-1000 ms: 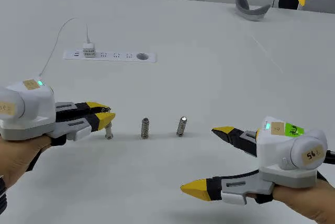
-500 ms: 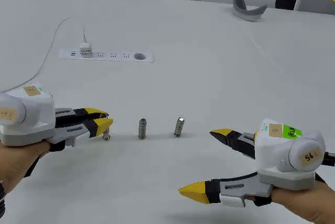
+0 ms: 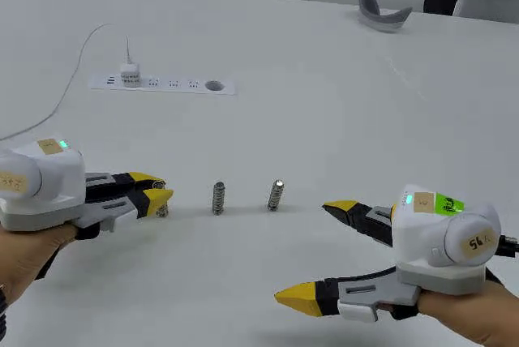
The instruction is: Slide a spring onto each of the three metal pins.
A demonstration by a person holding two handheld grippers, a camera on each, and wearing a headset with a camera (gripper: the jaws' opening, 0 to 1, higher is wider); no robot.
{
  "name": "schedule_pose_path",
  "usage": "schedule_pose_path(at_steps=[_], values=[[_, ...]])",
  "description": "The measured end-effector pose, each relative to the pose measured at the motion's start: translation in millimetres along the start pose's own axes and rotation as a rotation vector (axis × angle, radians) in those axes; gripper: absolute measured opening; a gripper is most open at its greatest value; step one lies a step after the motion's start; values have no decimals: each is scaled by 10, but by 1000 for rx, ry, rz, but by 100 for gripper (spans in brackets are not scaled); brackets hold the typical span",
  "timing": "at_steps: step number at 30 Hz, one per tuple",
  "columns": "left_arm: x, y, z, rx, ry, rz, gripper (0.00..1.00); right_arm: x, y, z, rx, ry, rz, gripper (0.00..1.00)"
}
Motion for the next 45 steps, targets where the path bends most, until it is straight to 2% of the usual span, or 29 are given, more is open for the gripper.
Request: schedule_pose_path(at_steps=[13,29,45], values=[[45,-20,-7,0,5,6,12,16,-9,-8,0,-3,4,88],[60,27,-30,-6,3,18,18,29,-15,-2,0,-6,6,88],[71,118,-150,-5,-27,49,26,16,-28,-29,0,-2,3,88]])
Point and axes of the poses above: the centre of the closed fingertips' face, and the gripper's own axes: y roughly backward along the fingers, z roughly to its left, x roughly out of its underside, the point moved 6 cm from there along y, roughly backward along the fingers, and after that the axes turned 12 degrees about x, right-handed, at the moved point
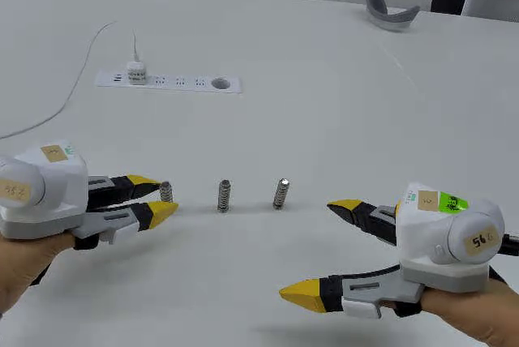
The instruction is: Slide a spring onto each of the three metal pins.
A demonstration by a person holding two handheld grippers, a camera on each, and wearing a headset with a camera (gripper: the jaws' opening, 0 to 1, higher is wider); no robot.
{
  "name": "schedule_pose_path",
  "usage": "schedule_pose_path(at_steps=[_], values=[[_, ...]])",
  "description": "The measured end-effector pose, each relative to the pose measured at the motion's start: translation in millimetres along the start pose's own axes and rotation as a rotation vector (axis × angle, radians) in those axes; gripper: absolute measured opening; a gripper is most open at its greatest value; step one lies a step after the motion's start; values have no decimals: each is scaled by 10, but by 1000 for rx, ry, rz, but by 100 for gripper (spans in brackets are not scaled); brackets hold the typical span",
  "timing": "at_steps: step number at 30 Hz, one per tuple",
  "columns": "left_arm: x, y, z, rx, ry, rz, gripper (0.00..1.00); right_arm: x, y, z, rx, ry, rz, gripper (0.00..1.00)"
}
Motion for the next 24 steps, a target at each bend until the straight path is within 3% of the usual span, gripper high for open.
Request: schedule_pose_path(at_steps=[24], values=[[37,168,-248,-12,24,-7,37,-16,21,-48,6,2,-10,88]])
Point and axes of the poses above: the centre of the closed fingertips' face, and the gripper's own axes: y roughly backward along the fingers, z roughly to its left, x roughly out of its underside, the point moved 6 cm from there along y, roughly backward along the fingers, and after that the axes turned 12 degrees about x, right-handed, at the moved point
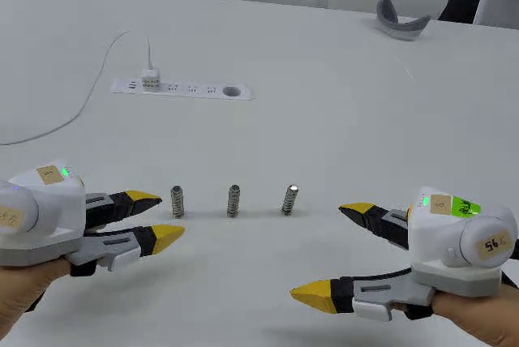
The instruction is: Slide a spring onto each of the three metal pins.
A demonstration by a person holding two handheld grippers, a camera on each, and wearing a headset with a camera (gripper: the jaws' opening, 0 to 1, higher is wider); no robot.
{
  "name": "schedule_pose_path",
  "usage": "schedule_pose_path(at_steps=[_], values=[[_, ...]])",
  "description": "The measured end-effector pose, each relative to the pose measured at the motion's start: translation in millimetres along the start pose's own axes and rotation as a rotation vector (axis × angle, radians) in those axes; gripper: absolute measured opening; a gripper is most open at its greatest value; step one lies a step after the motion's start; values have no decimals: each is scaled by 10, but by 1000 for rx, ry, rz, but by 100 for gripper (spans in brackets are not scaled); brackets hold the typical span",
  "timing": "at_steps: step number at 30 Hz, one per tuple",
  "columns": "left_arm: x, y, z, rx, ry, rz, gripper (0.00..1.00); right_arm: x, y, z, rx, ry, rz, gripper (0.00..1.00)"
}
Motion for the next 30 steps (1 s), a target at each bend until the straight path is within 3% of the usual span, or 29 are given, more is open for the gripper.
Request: schedule_pose_path(at_steps=[30], values=[[118,230,-311,-38,44,-1,53,-6,37,-79,15,-11,-19,88]])
Point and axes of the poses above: the centre of the closed fingertips' face, and the gripper's own axes: y roughly backward along the fingers, z roughly to its left, x roughly out of its underside, the point moved 6 cm from there along y, roughly backward along the fingers, and after that the axes turned 12 degrees about x, right-handed, at the moved point
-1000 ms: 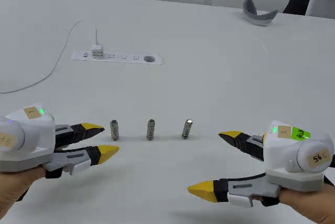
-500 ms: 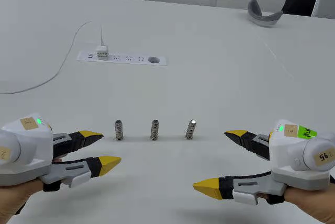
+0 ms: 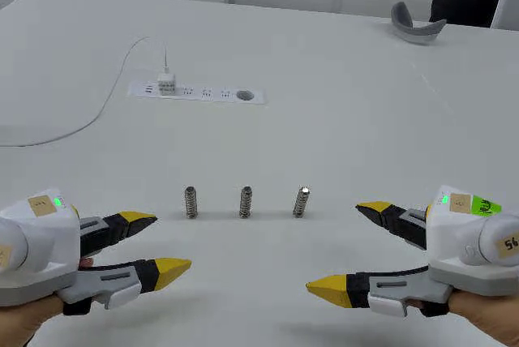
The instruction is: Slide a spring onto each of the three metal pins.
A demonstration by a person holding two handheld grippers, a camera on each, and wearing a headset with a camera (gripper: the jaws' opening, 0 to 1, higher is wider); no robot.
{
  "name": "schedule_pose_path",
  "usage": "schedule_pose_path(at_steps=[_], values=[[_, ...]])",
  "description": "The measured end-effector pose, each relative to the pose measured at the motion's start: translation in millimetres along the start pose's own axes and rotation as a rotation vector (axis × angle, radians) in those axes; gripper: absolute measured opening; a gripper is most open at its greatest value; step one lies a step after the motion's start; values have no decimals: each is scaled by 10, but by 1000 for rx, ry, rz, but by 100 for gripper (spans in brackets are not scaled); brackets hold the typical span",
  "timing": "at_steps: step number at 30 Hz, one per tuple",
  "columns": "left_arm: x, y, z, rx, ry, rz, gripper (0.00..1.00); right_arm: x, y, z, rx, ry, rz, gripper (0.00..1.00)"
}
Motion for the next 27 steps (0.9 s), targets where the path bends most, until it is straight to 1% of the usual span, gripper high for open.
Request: schedule_pose_path(at_steps=[14,27], values=[[48,75,-73,-29,22,0,59,9,20,-39,8,-6,-3,88],[96,96,-82,-39,39,7,63,23,23,-52,15,-5,-2,88]])
Point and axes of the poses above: the centre of the closed fingertips' face, and the gripper's own axes: y roughly backward along the fingers, z roughly to its left, x roughly out of its underside, the point moved 6 cm from there along y, roughly backward along the fingers, and after that the axes turned 12 degrees about x, right-handed, at the moved point
